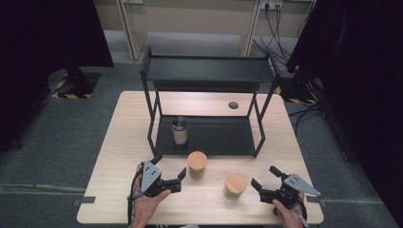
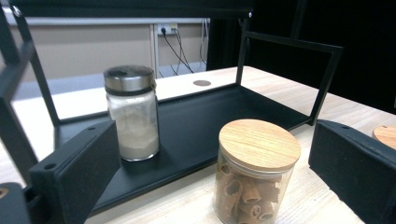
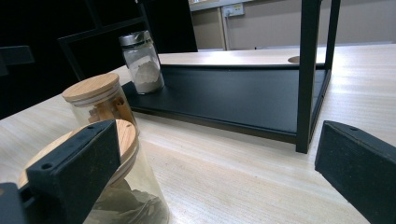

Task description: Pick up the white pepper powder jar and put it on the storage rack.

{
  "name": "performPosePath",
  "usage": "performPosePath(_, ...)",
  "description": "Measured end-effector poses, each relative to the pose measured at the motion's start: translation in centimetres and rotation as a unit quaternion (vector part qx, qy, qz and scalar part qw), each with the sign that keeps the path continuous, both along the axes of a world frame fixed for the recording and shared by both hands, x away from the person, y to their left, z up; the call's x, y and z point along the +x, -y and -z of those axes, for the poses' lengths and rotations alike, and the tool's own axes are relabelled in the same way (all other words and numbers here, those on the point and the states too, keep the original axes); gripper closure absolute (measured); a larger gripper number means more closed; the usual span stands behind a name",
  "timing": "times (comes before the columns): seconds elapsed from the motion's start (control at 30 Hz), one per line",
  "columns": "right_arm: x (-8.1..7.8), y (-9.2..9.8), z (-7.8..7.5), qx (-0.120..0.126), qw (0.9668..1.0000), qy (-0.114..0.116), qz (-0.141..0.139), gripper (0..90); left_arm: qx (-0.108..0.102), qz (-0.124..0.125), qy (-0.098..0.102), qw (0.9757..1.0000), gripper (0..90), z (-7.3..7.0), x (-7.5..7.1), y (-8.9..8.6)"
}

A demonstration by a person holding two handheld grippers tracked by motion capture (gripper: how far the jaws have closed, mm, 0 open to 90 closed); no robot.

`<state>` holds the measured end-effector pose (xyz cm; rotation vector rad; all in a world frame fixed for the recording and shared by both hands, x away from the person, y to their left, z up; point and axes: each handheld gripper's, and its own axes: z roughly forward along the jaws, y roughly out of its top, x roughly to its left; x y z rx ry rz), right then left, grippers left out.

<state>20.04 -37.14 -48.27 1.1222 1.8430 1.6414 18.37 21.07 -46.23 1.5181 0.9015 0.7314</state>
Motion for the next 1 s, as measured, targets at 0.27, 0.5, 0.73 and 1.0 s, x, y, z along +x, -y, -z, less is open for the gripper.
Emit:
performPosePath(0.27, 0.0, 0.0, 0.1, 0.001, 1.0000, -0.001, 0.002, 0.4, 0.002, 0.011, -0.001, 0.9999, 1.1, 0.7, -0.8, -0.1)
performPosePath(0.5, 0.0, 0.1, 0.1, 0.005, 1.0000, -0.003, 0.005, 0.4, 0.007, 0.019, -0.001, 0.9998, 1.1, 1.0, -1.4, 0.0)
performPosePath(0.73, -0.1, 0.1, 0.2, 0.005, 1.0000, -0.002, 0.005, 0.4, 0.005, 0.020, -0.001, 0.9998, 1.1, 1.9, -2.0, 0.1)
performPosePath(1.0, -0.2, 0.2, 0.2, 0.007, 0.9999, -0.002, 0.007, 0.4, 0.004, 0.022, -0.007, 0.9997, 1.1, 2.6, -2.3, -0.1)
